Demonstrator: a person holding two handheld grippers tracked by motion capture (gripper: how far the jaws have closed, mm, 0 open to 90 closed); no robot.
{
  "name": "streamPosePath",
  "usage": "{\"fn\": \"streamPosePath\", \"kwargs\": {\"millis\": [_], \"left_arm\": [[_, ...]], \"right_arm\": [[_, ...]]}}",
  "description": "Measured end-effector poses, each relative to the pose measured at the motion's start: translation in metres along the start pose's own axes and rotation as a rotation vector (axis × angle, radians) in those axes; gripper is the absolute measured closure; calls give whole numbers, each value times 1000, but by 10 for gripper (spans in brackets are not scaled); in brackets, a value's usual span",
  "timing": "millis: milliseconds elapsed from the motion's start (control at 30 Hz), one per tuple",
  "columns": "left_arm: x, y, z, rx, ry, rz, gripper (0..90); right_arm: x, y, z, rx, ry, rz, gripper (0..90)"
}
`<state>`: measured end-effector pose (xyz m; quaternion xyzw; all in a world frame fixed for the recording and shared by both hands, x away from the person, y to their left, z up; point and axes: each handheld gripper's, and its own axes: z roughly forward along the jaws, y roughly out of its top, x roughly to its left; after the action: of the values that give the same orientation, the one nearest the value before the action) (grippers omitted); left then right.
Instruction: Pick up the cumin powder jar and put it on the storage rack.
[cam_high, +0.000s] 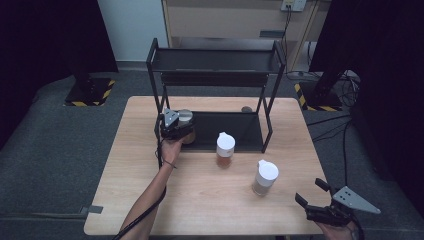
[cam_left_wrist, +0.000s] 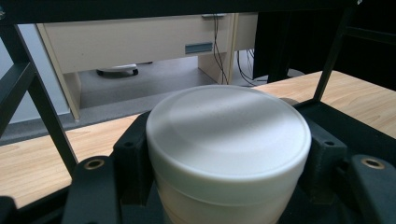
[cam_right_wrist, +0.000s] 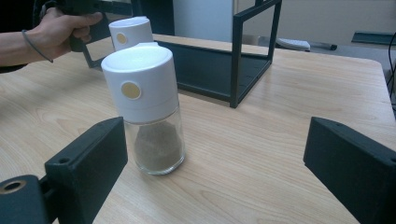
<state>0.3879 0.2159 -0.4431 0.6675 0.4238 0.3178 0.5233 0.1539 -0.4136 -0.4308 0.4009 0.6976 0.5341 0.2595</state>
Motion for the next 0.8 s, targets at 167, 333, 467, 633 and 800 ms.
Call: {"fn": "streamPosePath", "kwargs": {"millis": [167,333,467,633,800], "left_arm": [[1,5,0,7,-13,10,269],[2,16,-1,21,-32,4,198],[3,26,-4,35,-42,1,139],[8,35,-8,39,-57,-7,83],[10,47,-15,52,-102,32,68]], "right_arm": [[0,0,0,1,1,0,67],[0,0,0,1,2,-3,67],[0,0,0,0,2,-2,67],[0,0,0,0,3,-5,67],[0,0,0,0,3,-5,67]]}}
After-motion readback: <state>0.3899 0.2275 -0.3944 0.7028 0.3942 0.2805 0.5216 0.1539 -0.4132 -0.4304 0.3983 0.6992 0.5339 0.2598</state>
